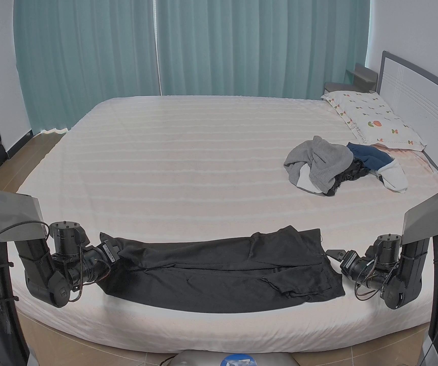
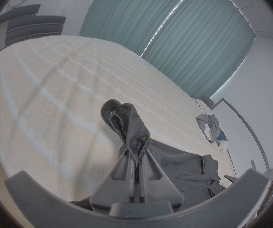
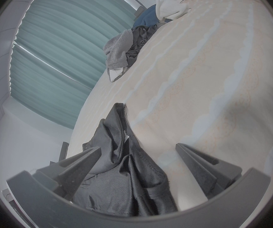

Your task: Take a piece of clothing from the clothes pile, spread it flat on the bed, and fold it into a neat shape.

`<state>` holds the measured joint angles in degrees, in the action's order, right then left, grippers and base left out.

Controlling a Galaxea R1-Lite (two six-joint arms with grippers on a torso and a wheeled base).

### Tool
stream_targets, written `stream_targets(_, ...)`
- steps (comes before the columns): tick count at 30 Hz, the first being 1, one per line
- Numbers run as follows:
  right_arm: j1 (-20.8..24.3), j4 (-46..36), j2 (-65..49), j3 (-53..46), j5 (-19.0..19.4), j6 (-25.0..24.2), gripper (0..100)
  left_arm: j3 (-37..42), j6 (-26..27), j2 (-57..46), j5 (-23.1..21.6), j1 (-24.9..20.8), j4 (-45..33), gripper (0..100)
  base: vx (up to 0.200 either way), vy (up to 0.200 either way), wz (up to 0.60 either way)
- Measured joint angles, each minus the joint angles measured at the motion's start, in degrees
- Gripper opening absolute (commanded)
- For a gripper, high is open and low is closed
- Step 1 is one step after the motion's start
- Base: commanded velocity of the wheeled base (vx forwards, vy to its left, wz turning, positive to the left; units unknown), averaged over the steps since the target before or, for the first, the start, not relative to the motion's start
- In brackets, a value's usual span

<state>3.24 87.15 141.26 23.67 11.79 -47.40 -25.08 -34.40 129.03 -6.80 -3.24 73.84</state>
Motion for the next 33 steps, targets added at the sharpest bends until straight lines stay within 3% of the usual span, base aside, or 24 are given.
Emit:
stream_targets(10,0.1,0.2,0.0,-0.1,0.0,-0.1,100,-1.6,-0.1,-4.2,5.5,-5.4,-5.6,0,0.0,-0.2,0.0)
stream_targets(22,0.3,0.7,0.1,-0.3,-0.2,-0.1,100,-12.8,-0.2,-7.6,12.5,-14.1,-25.7,0,0.0,-0.2,0.0)
stream_targets(33,0.5,0.9,0.2,-0.4,-0.2,0.0,100,-19.1,-0.3,-8.1,14.6,-22.1,-30.4,0,0.0,-0.2,0.0)
